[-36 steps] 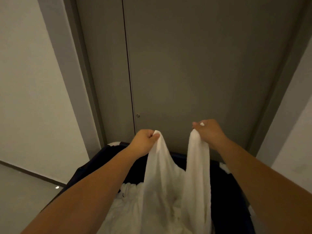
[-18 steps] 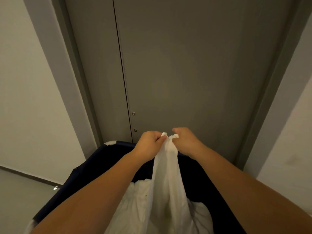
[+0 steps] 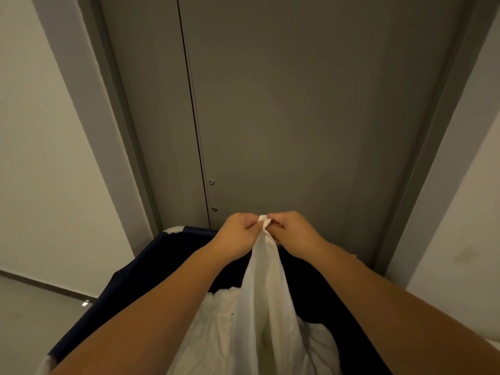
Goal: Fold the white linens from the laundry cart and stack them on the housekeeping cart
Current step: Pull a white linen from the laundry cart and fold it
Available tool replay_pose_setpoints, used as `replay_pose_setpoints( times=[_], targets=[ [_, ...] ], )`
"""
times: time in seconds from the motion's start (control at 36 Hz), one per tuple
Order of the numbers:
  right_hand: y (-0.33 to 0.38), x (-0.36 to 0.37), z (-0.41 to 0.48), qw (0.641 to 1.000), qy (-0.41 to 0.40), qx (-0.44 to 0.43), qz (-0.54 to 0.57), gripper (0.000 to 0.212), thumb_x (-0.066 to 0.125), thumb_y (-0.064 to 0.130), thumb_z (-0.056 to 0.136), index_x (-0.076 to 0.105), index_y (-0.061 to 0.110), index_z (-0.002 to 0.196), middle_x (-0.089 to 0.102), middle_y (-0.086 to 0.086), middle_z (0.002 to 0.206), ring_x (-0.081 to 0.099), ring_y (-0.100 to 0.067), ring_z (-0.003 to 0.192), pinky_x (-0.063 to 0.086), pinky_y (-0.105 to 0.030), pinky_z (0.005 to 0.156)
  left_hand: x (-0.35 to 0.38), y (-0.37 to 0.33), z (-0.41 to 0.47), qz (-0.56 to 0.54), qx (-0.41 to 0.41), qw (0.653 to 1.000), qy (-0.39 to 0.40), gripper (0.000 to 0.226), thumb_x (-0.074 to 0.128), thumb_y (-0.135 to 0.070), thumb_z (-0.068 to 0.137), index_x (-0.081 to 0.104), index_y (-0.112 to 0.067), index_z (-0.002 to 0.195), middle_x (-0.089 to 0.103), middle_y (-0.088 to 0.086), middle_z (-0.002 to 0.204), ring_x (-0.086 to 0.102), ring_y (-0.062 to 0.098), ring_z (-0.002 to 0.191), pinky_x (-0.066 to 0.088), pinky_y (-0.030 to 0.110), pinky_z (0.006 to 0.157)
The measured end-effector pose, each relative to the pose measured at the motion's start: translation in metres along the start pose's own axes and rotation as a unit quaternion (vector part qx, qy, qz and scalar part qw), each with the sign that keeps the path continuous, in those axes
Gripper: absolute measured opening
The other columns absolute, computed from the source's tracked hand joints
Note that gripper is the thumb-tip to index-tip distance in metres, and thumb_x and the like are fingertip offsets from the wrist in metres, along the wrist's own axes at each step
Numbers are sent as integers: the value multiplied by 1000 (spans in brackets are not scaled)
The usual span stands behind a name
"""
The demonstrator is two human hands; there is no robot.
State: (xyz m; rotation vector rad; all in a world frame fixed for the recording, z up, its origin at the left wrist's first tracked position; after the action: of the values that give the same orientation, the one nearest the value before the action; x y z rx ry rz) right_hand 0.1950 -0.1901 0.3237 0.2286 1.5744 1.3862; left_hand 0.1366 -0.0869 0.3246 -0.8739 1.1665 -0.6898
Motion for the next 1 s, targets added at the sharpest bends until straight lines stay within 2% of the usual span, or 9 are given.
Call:
replay_pose_setpoints(
  times=[0.11, 0.19, 0.25, 0.39, 0.61, 0.75, 0.78, 0.86, 1.0],
  targets=[
    [-3, -3, 2, 999, -21, -6, 30, 18, 60, 21, 93, 70, 7, 98, 71, -17, 87, 69, -31, 83, 58, -44, 79, 0, 0, -2, -32, 4, 999, 27, 24, 55, -29, 94, 74, -16, 98, 73, 11, 96, 68, 30, 95, 53, 45, 91],
    [-2, -4, 5, 999, -17, -10, 35, 11, 62, 15, 92, 70, 9, 96, 71, -12, 82, 69, -21, 71, 59, -36, 73, -4, -1, -3, -30, 12, 999, 3, 32, 59, -38, 91, 73, -10, 93, 71, 16, 86, 65, 31, 78, 53, 43, 76],
    [2, -4, 7, 999, -10, -18, 30, 9, 66, 19, 90, 69, 11, 90, 68, -8, 75, 65, -15, 62, 58, -32, 67, -8, 0, -2, -26, 6, 999, -25, 27, 55, -28, 96, 71, -7, 90, 66, 9, 72, 56, 18, 63, 45, 35, 64],
    [5, -4, 18, 999, 6, -47, -8, 17, 76, 29, 80, 67, 16, 85, 59, 1, 80, 52, -9, 69, 46, -28, 67, -8, 3, -4, -37, -15, 998, -45, 25, 37, -30, 103, 61, -21, 106, 65, 1, 100, 62, 16, 92, 49, 31, 81],
    [-8, -7, 41, 997, 80, -18, 15, 16, 78, 12, 78, 64, 12, 85, 66, 0, 84, 60, -12, 76, 52, -33, 79, -68, -44, 16, -7, 39, 996, -75, 23, 39, -33, 103, 60, -25, 100, 62, -3, 94, 59, 16, 89, 48, 41, 90],
    [12, -4, 53, 994, 105, -21, 26, 17, 71, 12, 84, 59, 24, 84, 62, 9, 87, 60, -6, 82, 45, -13, 63, -122, -108, 34, 1, 73, 992, -105, 26, 39, -24, 103, 59, -29, 89, 59, -10, 82, 57, 9, 81, 48, 37, 88],
    [14, -4, 56, 992, 117, -14, 39, 16, 74, 16, 81, 62, 22, 90, 65, 7, 92, 62, -8, 87, 48, -16, 67, -132, -119, 36, -5, 77, 990, -117, 26, 39, -23, 104, 59, -28, 88, 59, -10, 80, 56, 8, 78, 47, 35, 85],
    [22, -6, 63, 983, 150, 8, 108, 55, 81, 33, 59, 66, 11, 107, 70, 0, 107, 66, -15, 99, 52, -31, 88, -156, -144, 38, -17, 82, 985, -149, 27, 38, -18, 104, 60, -26, 89, 58, -6, 80, 54, 10, 76, 43, 31, 81],
    [36, -7, 60, 966, 198, 6, 164, 33, 82, 32, 64, 71, 13, 89, 75, 2, 90, 69, -14, 87, 52, -31, 87, -187, -154, 37, 36, 66, 974, -215, 29, 37, -16, 102, 59, -21, 84, 54, -4, 76, 49, 15, 77, 39, 32, 78]
  ],
)
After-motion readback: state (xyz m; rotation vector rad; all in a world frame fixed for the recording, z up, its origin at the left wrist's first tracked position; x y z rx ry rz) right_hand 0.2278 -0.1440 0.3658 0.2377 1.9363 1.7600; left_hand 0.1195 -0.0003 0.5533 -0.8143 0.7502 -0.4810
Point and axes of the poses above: each hand's wrist, its own z-axis towards the middle knuckle, its own x-axis out of the palm, y = z × x, the point moved 8 cm from there along z, towards the middle knuckle
